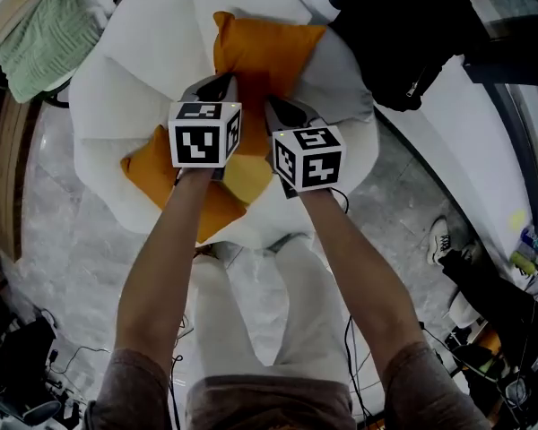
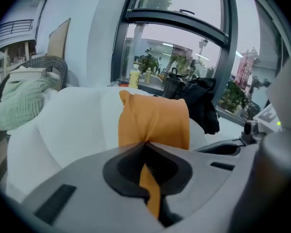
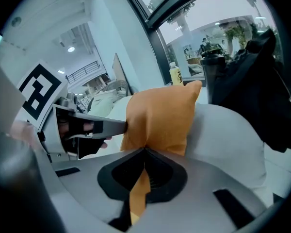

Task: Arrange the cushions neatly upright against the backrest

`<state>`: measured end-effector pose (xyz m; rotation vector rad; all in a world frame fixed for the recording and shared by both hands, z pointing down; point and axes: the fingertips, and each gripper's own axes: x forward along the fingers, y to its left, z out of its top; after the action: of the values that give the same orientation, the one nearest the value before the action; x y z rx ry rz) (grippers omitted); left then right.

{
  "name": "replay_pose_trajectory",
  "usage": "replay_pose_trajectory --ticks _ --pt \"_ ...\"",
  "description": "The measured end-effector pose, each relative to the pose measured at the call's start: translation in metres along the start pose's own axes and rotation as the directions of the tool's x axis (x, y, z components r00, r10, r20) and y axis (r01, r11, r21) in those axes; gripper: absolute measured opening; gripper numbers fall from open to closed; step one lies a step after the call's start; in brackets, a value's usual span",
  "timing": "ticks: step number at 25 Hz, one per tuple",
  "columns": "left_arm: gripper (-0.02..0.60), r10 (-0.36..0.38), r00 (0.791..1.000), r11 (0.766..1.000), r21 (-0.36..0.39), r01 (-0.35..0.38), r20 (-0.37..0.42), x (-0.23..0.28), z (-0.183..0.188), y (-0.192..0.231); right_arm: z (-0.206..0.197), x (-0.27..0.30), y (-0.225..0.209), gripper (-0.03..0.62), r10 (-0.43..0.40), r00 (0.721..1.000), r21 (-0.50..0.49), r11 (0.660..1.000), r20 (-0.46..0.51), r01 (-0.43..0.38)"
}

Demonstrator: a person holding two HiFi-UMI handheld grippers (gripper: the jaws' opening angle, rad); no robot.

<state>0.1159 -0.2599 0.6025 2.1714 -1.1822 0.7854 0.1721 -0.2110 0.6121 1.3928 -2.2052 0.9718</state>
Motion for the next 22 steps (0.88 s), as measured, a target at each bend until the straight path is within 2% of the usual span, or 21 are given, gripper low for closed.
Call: replay_pose_trajectory --ticks 5,11,16,22 --pt "0.008 0.017 1.000 1.000 -0.012 -0.016 0.004 0.014 -0.019 0.009 -0.021 0.019 0.001 0.021 0.015 1.000 -0.024 1.000 -0.022 -0.015" --pt "0.009 0.026 0.999 1.000 0.002 -0.026 0.020 0.018 -0.021 0.011 -0.023 0.022 0.000 0.025 0.010 1.000 -0.033 0.999 -0.004 -0.011" --pt "0.012 0.045 0.999 0.998 0.042 -0.044 -0.023 0.003 -0.022 0.007 -0.022 0.002 -0.001 0.024 -0.039 0.999 -0.045 0.998 -0.030 0.038" --pt "0.005 0.022 1.000 1.000 0.009 -0.022 0.001 -0.027 -0.005 -0.005 -0.006 -0.027 0.012 0.023 -0.052 0.998 -0.054 0.997 -0.032 0.051"
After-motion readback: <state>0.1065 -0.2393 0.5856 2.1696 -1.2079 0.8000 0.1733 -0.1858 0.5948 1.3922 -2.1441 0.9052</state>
